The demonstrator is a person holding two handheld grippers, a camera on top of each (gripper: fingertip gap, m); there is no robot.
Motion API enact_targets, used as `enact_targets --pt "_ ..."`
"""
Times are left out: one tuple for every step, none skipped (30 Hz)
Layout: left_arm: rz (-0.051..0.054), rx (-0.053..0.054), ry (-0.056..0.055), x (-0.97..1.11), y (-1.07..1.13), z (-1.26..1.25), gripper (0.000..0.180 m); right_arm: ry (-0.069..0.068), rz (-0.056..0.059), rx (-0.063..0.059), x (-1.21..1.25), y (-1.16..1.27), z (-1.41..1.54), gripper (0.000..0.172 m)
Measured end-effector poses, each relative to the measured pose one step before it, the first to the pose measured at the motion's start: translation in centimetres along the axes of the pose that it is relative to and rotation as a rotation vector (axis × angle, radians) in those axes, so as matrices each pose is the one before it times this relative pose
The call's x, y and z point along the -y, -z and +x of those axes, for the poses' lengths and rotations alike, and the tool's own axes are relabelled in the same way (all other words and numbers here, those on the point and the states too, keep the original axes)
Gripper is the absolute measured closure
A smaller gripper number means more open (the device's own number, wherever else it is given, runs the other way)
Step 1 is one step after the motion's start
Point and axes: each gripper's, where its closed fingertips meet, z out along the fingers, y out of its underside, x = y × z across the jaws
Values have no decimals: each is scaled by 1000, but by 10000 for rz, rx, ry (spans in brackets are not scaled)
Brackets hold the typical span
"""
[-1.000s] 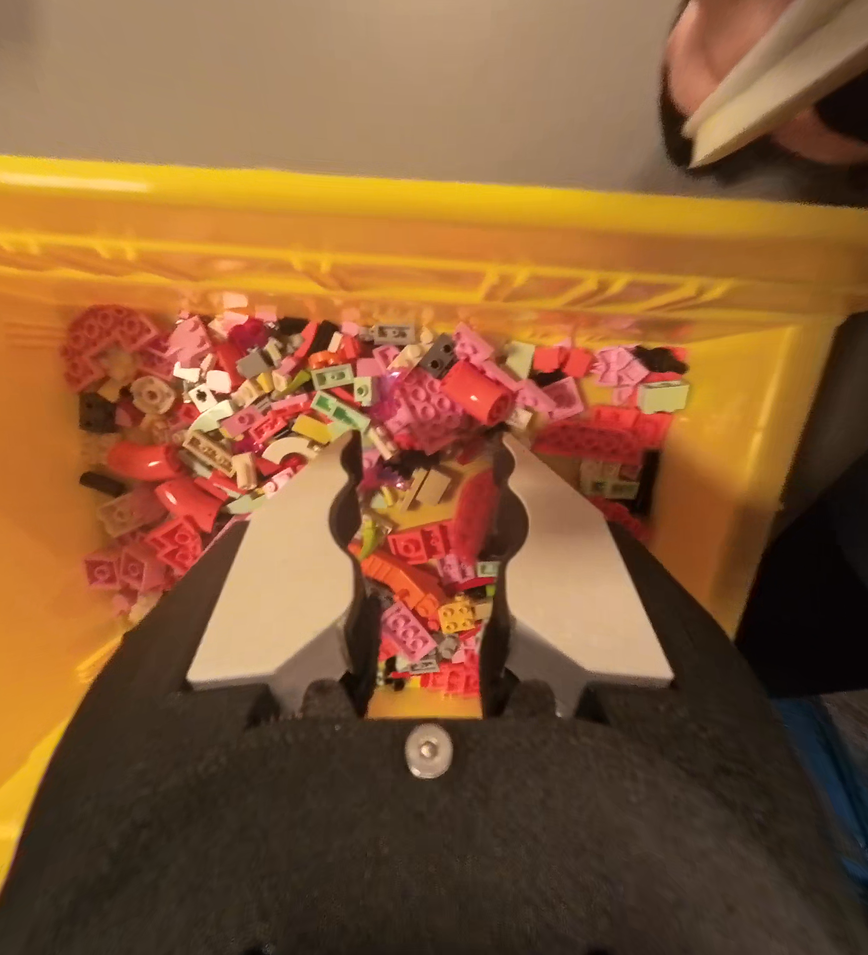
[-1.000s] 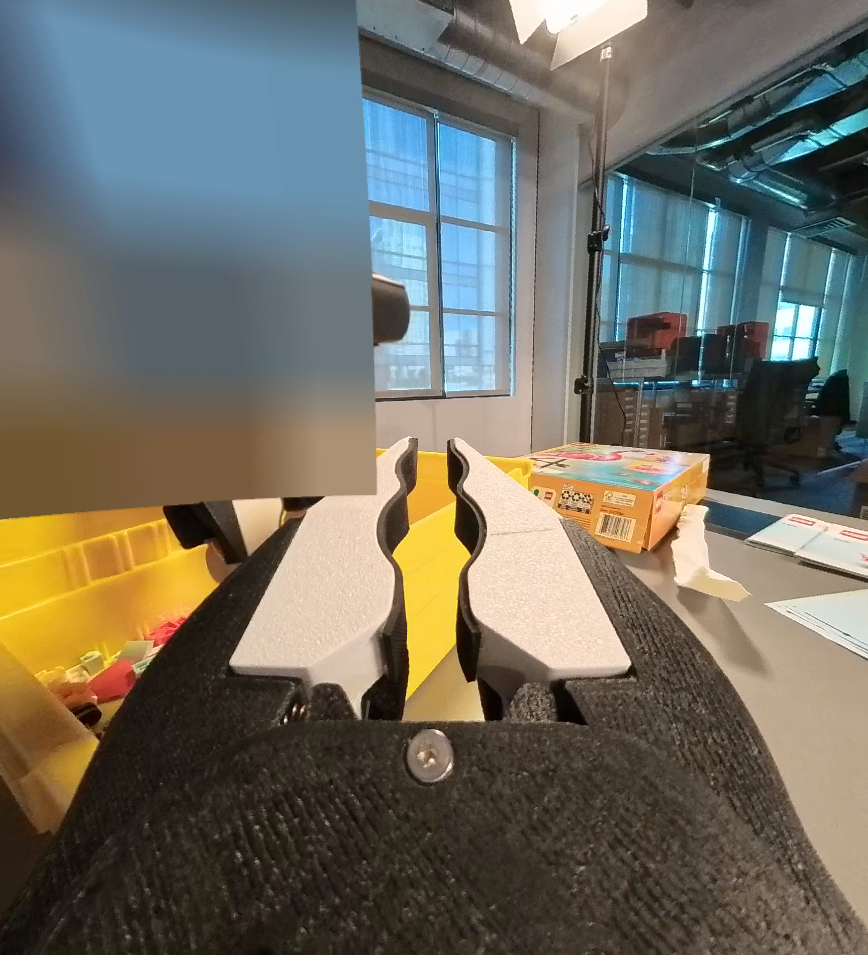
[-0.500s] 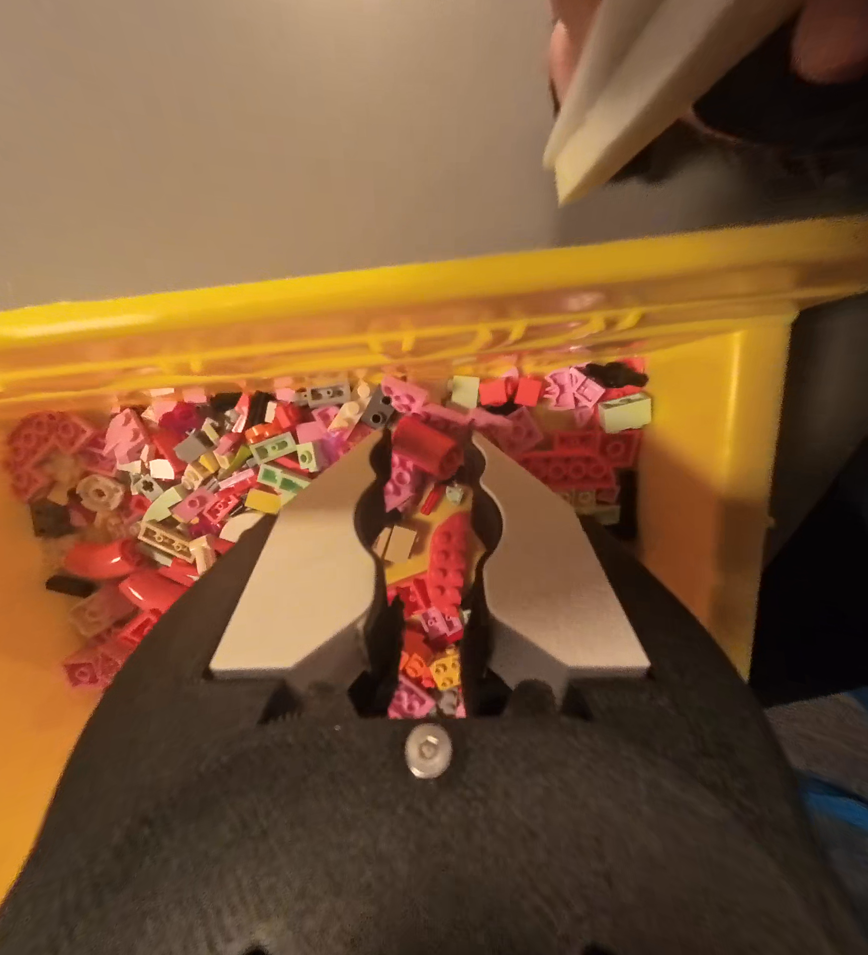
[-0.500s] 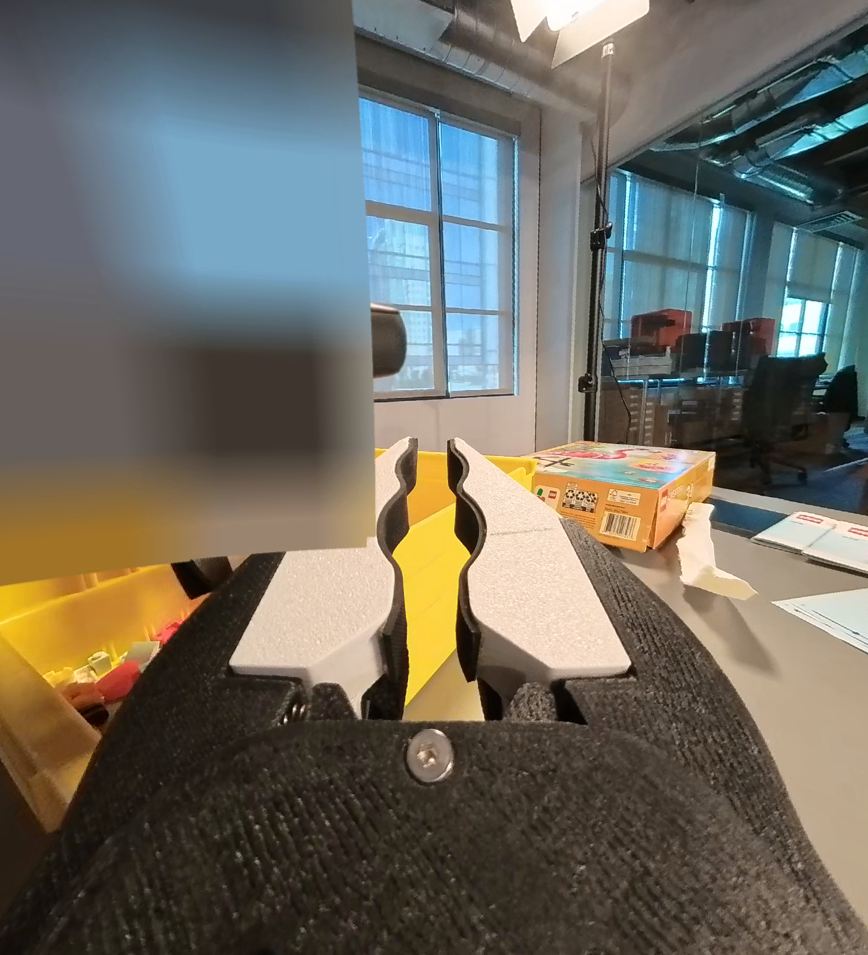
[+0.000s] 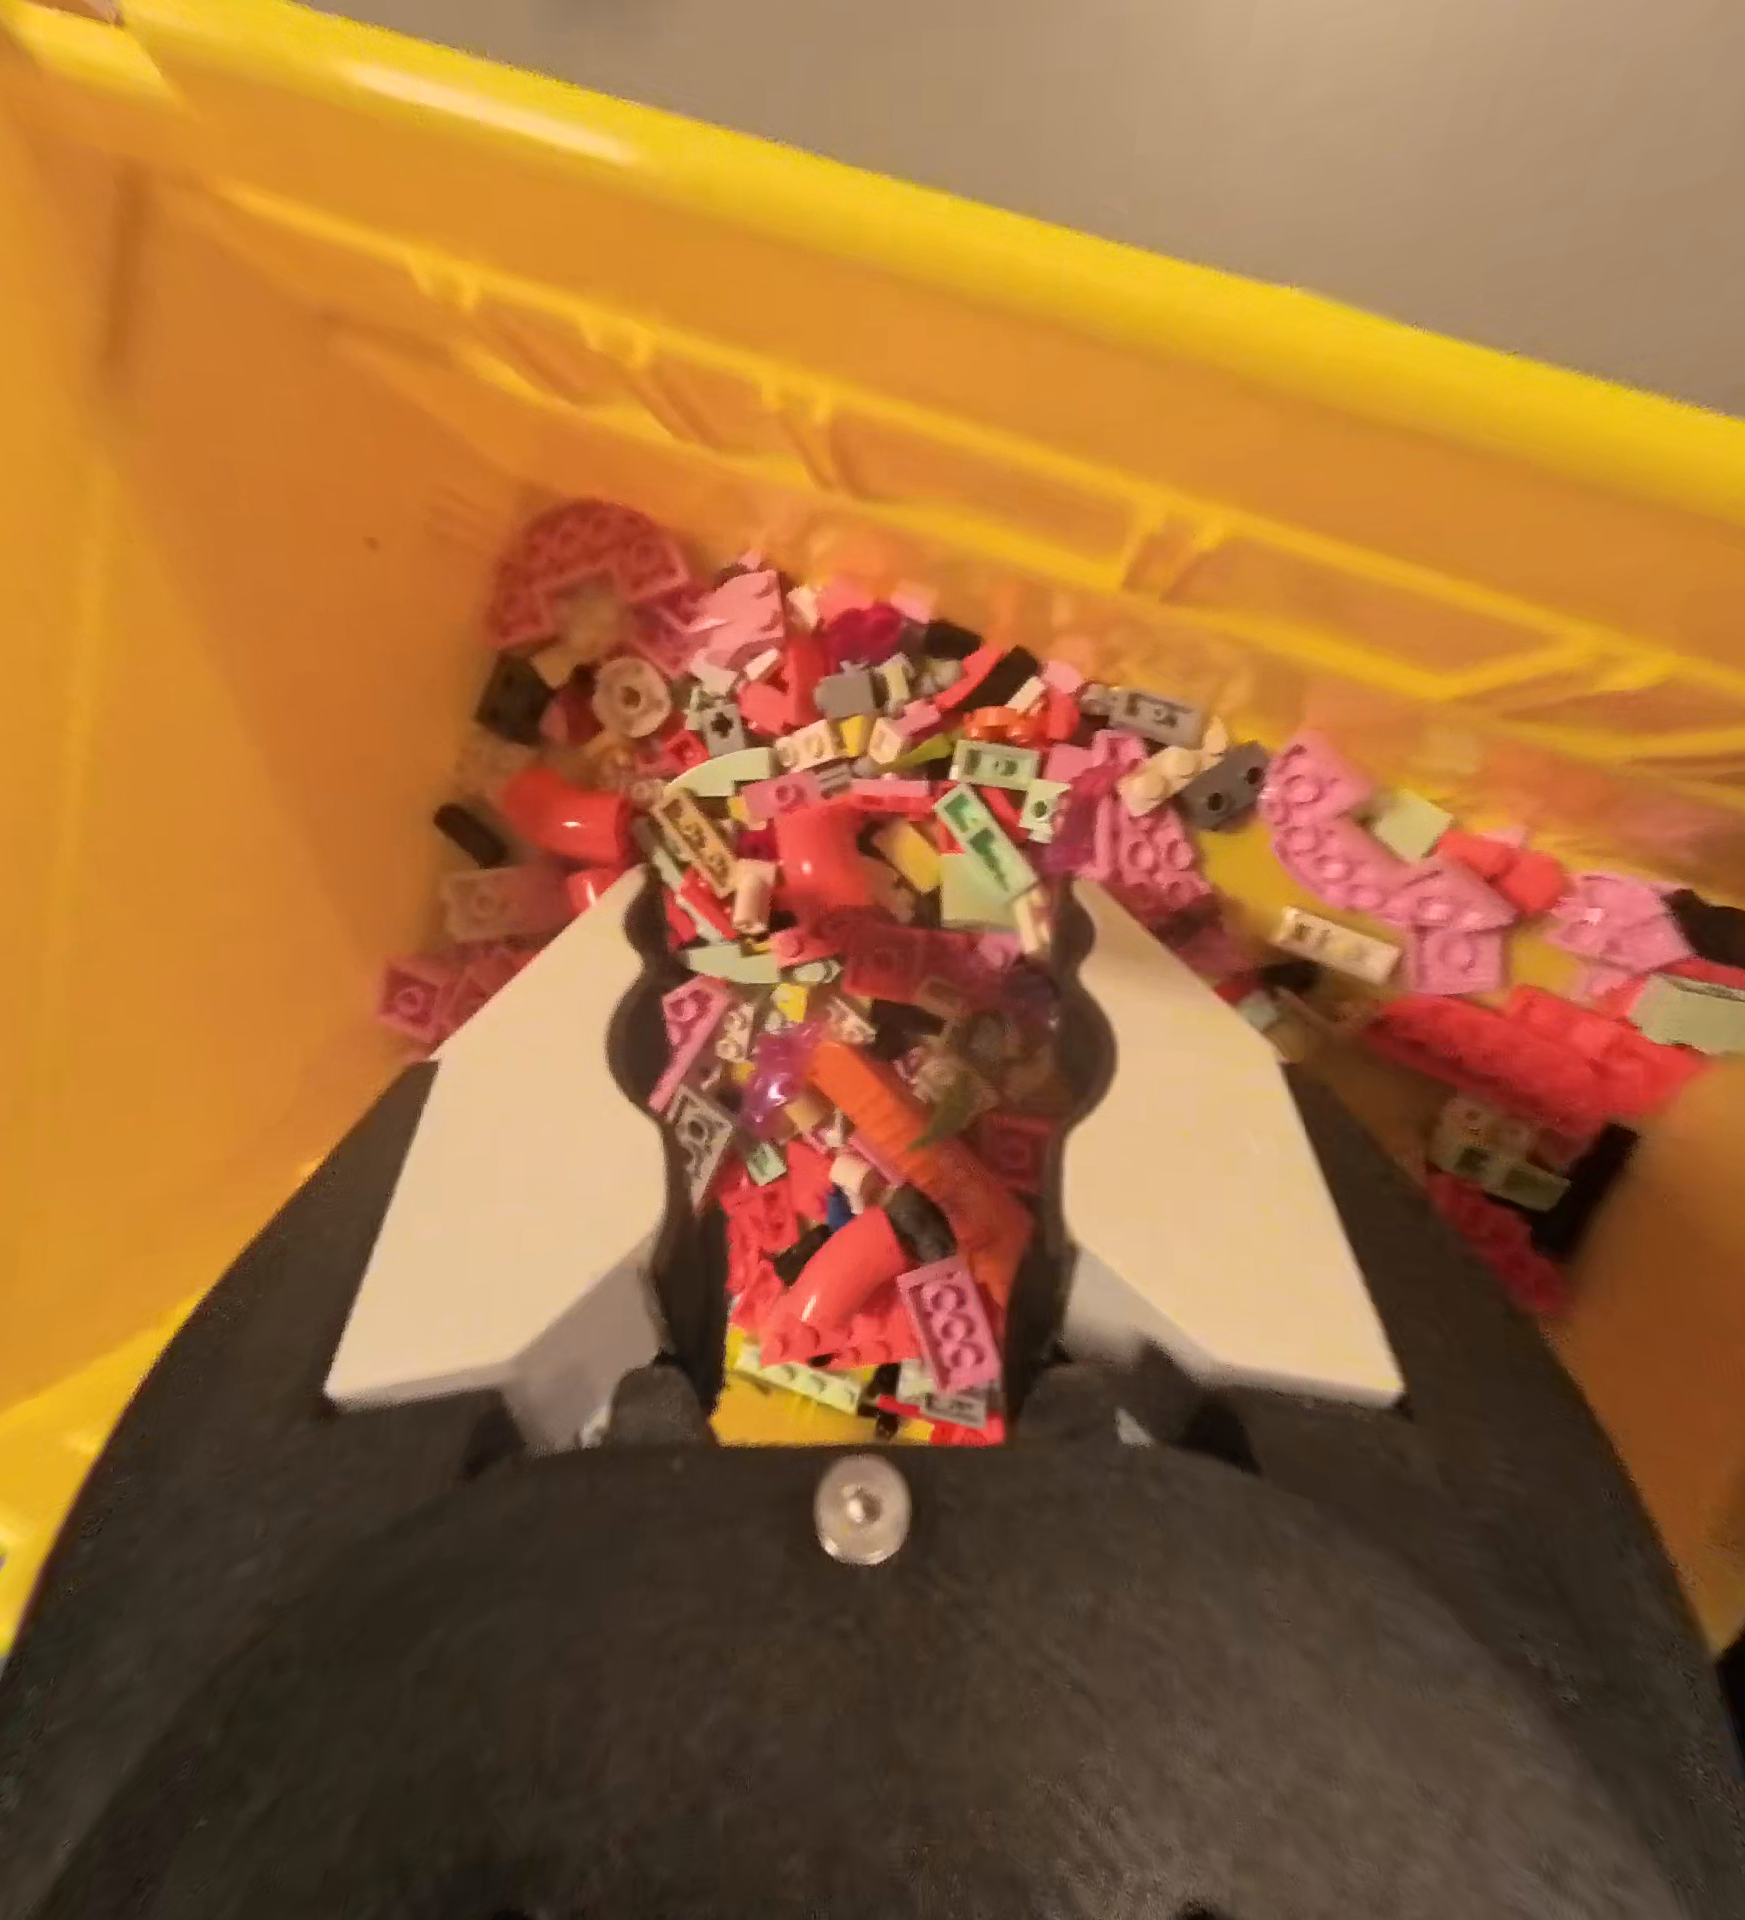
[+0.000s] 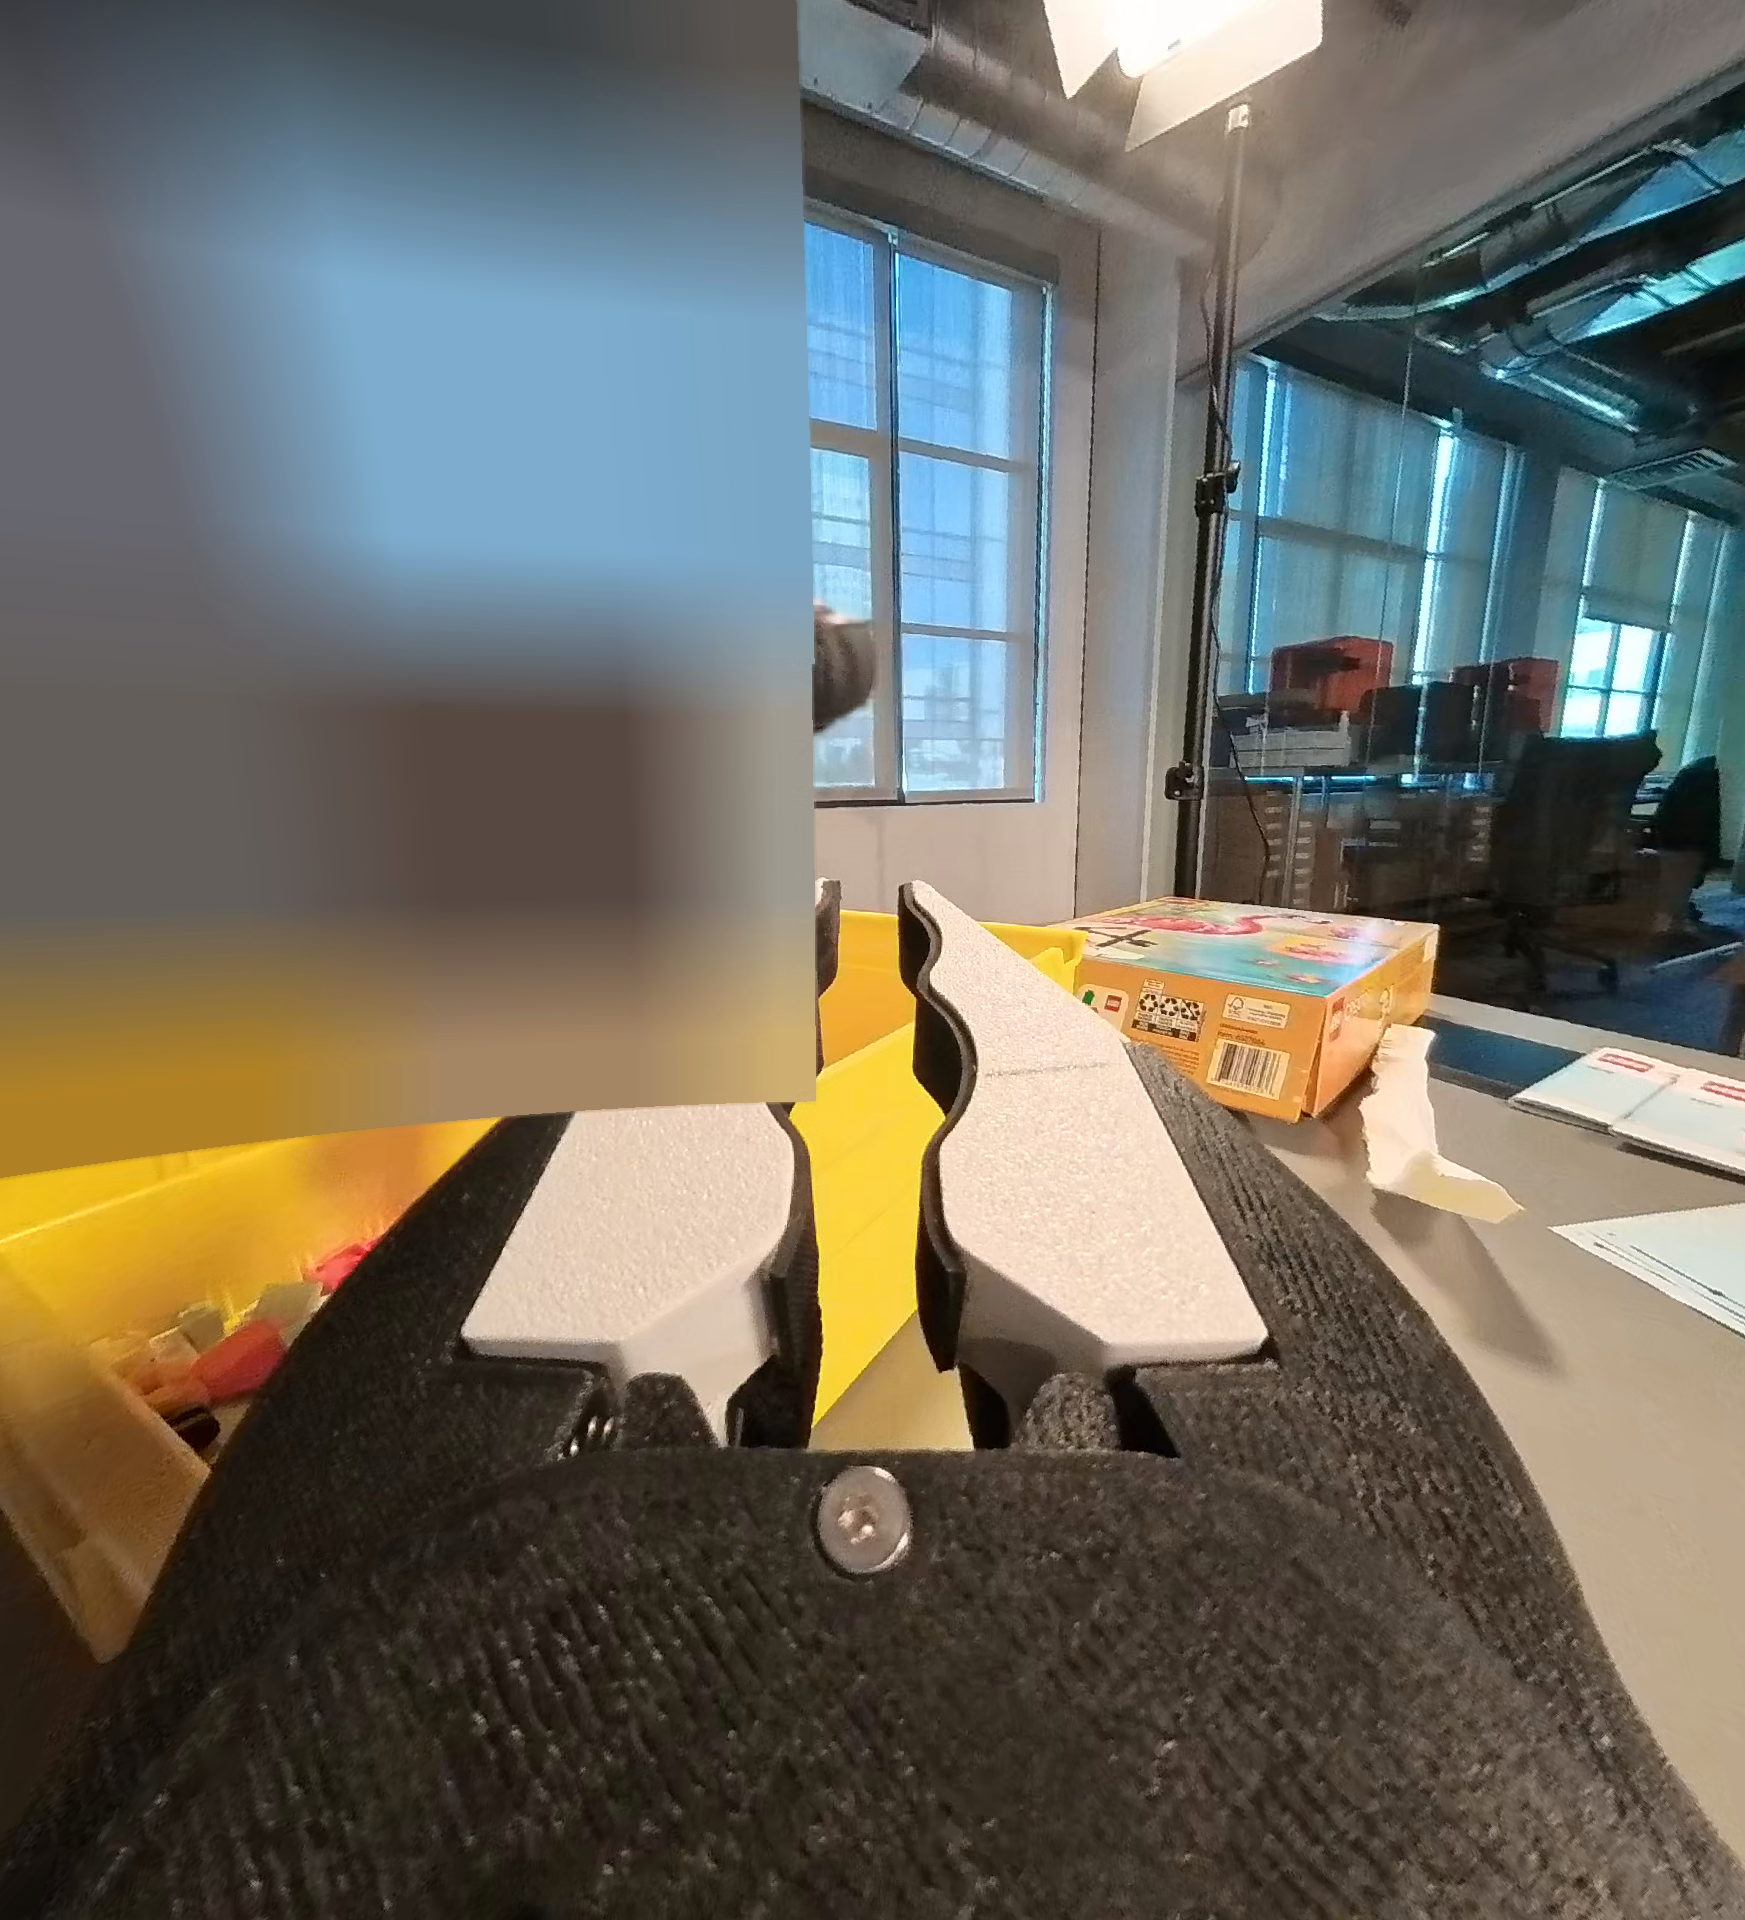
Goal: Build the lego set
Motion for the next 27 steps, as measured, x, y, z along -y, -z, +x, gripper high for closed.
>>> enact_targets --pt "207 -96 -63 210 263 297 103 -1 7 -6 28 13 27 163" --pt "158 -141 -198 159 349 444 100 -2 6 -5 2 8 27 163" --pt "134 -132 -230 132 409 529 99 0 -4 -4 -4 4 19 163" --pt "135 -170 -250 140 399 645 100 6 -5 1 -4 10 8 163" --pt "84 -420 -375 34 331 1091 101 15 11 6 20 4 -13 163" --pt "-32 -457 -363 -148 204 1160 103 27 5 17 19 2 -49 163" --pt "-119 -452 -401 -219 48 1168 103 38 -2 28 6 -1 -77 163" --pt "-168 -394 -456 -273 -105 1119 103 43 6 30 8 -5 -89 163" --pt "-222 -146 -315 -264 -233 666 102 46 -6 28 -2 -8 -91 163" --pt "-261 -18 -220 -287 -310 398 101 40 -3 26 5 -1 -73 163" --pt "-327 54 -185 -402 -338 193 99 25 10 17 22 15 -52 163" --pt "-441 246 -150 -600 -329 -175 98 14 7 10 30 16 -21 163" --pt "-492 310 -151 -720 -300 -339 97 2 -3 2 1 15 -2 163" --pt "-375 250 -123 -581 -269 -326 96 -10 -3 0 -1 11 13 163" --pt "-178 223 -39 -324 -216 -385 96 -7 2 -6 9 15 30 163" --pt "42 153 77 -26 -77 -403 96 -1 2 -8 9 14 38 163" --pt "168 329 247 92 38 -783 103 -2 -1 -4 2 10 25 163" --pt "-60 427 249 -275 2 -988 106 -3 -6 -5 -10 0 27 163" --pt "-254 563 274 -593 -69 -1238 108 -14 -7 -8 -24 -1 31 163" --pt "-279 514 281 -658 -114 -1201 109 -23 -16 5 -38 -1 15 163" --pt "-203 336 322 -554 -109 -947 109 -18 -16 1 -30 -6 9 163" --pt "-276 379 380 -651 -152 -1022 113 -11 1 -4 2 2 27 163" --pt "-354 490 364 -768 -218 -1179 117 -9 6 0 15 10 7 163" --pt "-369 293 353 -745 -254 -867 119 -4 -3 6 -13 6 -11 163" --pt "-268 21 409 -502 -160 -467 118 0 -12 9 -22 -6 -25 163" --pt "-76 -131 354 -170 1 -233 117 3 -9 14 -19 -8 -29 163" --pt "88 -204 300 67 116 -108 118 -2 -8 15 -14 -2 -28 163"
